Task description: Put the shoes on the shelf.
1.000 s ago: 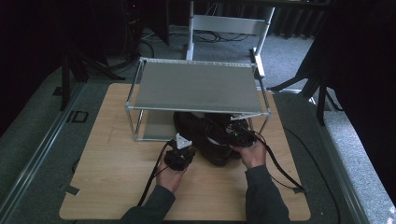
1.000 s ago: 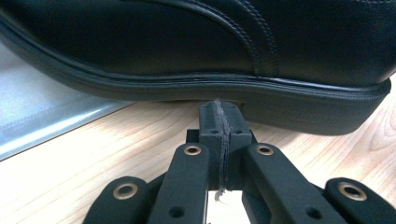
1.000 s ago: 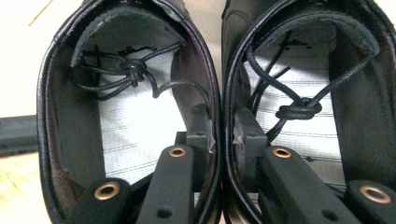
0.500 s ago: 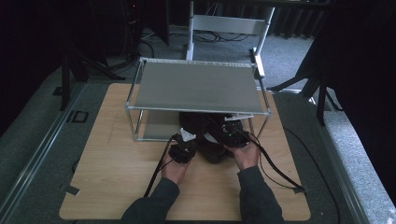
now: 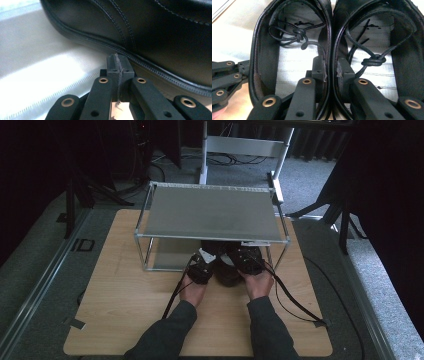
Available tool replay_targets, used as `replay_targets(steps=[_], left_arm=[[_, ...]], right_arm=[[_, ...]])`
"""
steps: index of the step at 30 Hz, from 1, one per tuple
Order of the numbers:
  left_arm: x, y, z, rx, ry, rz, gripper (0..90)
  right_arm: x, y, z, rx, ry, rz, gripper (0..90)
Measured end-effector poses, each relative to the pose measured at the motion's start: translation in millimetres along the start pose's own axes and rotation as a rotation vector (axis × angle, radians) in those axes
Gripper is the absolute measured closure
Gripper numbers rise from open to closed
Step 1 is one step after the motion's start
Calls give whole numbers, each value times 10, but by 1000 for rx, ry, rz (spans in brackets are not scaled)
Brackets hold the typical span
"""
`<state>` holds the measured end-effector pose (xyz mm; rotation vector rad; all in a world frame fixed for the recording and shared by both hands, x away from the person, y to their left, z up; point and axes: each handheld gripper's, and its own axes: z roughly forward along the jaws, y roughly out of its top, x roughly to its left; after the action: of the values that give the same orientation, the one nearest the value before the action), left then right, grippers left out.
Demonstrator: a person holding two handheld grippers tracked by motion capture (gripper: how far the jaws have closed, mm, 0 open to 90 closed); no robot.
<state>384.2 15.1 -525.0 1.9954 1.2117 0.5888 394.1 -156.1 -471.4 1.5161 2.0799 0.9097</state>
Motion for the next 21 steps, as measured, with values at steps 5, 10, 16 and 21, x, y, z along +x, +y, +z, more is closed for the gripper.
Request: replay_targets(steps=[5,10,16,21], left_arm=[[13,51,122,-15,57,10,900],[57,92,169,-40,93,4,900],[85,88,232,-59,109,19,900],[120,104,226,-92,127,-21,900]], right_arm=[[20,-18,106,-42,-27,58,795],[65,-38,165,-89,-42,113,795],[142,-28,202,-120,-84,111,793],[176,9,223,-148,-82,116,793]])
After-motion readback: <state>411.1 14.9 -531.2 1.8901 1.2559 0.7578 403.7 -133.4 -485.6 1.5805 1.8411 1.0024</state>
